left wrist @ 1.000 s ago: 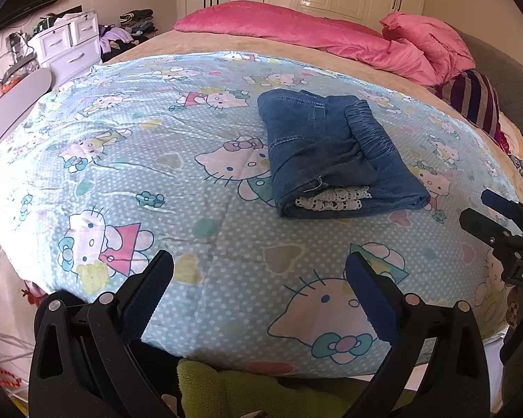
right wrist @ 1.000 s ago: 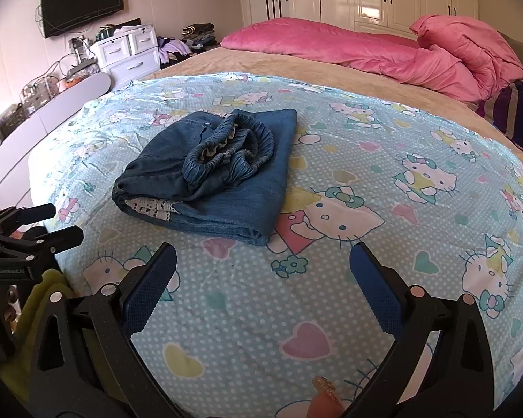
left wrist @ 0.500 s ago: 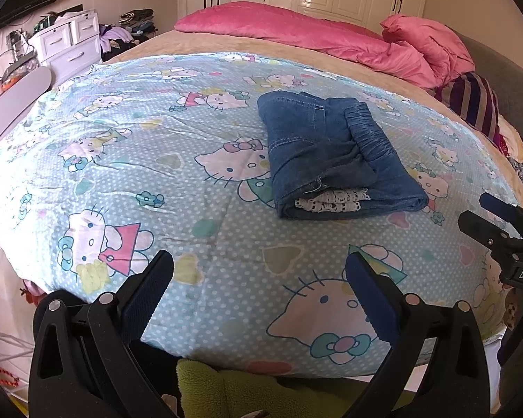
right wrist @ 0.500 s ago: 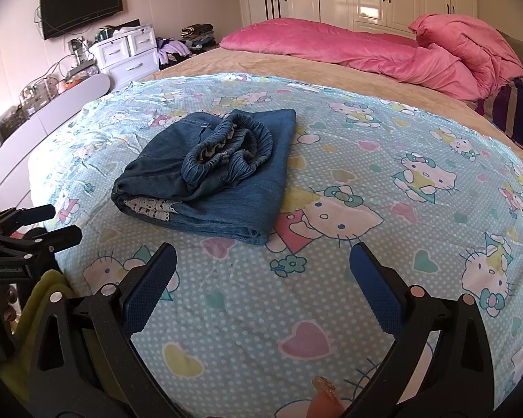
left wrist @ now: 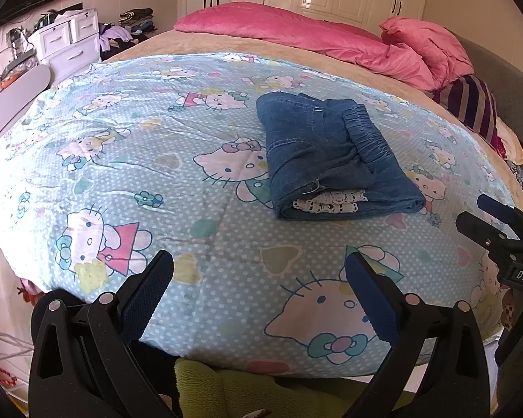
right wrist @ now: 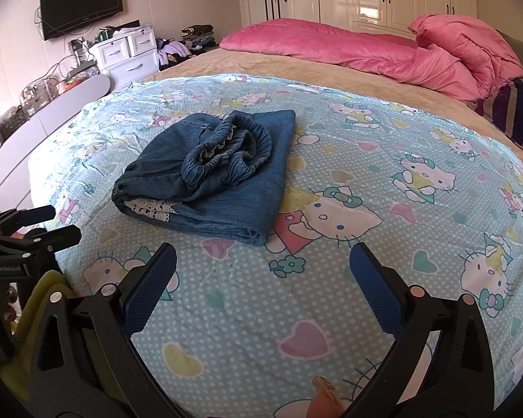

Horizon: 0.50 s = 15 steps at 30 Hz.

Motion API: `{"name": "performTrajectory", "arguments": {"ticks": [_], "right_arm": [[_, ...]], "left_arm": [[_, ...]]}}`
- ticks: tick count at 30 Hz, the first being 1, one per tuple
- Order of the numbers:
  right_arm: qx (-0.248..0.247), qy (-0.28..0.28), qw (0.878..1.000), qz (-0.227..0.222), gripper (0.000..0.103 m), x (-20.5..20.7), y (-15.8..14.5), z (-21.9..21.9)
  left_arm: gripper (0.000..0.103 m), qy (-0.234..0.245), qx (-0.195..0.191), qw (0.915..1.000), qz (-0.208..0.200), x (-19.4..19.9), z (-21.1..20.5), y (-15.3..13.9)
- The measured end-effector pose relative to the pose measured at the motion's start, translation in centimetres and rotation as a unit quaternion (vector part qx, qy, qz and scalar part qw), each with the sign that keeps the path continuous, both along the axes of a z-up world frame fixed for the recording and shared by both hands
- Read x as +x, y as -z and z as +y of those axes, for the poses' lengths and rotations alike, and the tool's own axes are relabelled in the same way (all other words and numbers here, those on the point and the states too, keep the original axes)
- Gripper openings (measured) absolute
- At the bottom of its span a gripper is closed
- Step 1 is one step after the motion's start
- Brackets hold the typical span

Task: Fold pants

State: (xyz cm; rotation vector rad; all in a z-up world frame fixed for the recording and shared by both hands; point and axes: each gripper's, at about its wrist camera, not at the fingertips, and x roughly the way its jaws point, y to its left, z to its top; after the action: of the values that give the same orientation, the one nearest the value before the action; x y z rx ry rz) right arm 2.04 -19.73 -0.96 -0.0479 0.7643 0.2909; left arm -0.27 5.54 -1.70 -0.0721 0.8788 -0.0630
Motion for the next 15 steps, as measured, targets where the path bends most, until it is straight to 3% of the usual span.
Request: {"name": "performTrajectory", "arguments": {"ticks": [15], "right_arm": [[-0.001, 0.006, 1.000, -0.004, 0.094, 0.04, -0.34, -0.51]], "left_arm": [[0.099, 0.003, 0.003, 1.0000, -0.001, -0.10, -0.19, -0.18]]}}
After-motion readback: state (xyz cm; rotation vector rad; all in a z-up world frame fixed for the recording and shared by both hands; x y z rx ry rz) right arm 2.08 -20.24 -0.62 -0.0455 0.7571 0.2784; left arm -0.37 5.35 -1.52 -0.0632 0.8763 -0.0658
